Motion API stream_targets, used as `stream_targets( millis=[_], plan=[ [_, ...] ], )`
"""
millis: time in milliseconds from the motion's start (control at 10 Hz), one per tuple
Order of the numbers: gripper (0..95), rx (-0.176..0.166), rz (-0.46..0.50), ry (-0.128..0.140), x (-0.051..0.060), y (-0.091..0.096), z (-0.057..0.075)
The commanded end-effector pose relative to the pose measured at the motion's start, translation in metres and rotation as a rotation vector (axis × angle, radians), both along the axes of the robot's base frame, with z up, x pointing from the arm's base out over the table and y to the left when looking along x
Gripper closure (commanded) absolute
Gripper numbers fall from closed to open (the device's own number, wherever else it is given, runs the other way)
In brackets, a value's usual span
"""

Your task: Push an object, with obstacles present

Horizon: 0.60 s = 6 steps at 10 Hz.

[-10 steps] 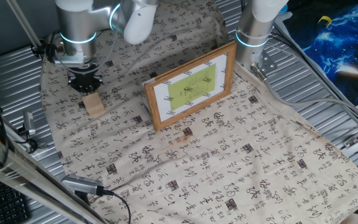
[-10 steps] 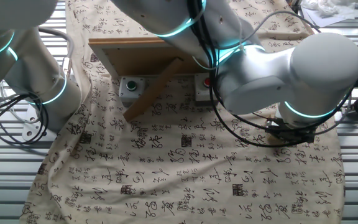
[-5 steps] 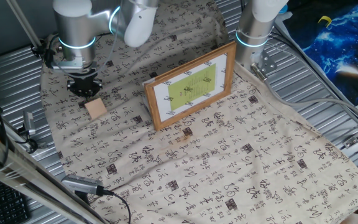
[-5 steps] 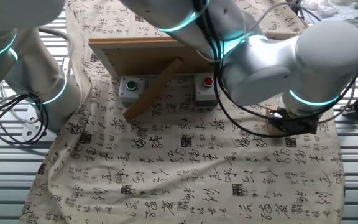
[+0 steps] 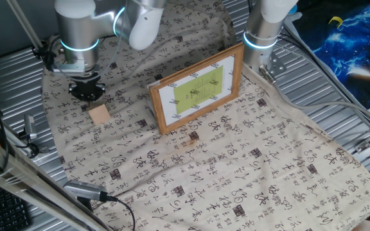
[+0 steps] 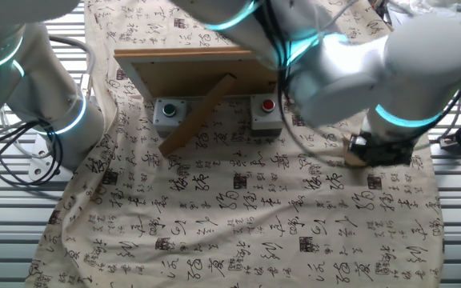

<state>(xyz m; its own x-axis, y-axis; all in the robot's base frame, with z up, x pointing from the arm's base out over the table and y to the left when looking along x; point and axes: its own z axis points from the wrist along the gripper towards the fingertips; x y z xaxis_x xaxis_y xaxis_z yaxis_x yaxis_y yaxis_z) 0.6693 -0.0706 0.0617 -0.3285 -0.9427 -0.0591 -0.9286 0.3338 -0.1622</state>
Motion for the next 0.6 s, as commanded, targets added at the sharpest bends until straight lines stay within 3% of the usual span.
stream_targets(
  millis=[100, 400, 600],
  plan=[
    [95.0, -0.004, 0.005, 0.000, 0.003, -0.001, 0.005],
    [95.0, -0.008, 0.011, -0.001, 0.007, 0.002, 0.003],
    [95.0, -0.010, 0.049, -0.003, 0.011, 0.003, -0.005]
  ],
)
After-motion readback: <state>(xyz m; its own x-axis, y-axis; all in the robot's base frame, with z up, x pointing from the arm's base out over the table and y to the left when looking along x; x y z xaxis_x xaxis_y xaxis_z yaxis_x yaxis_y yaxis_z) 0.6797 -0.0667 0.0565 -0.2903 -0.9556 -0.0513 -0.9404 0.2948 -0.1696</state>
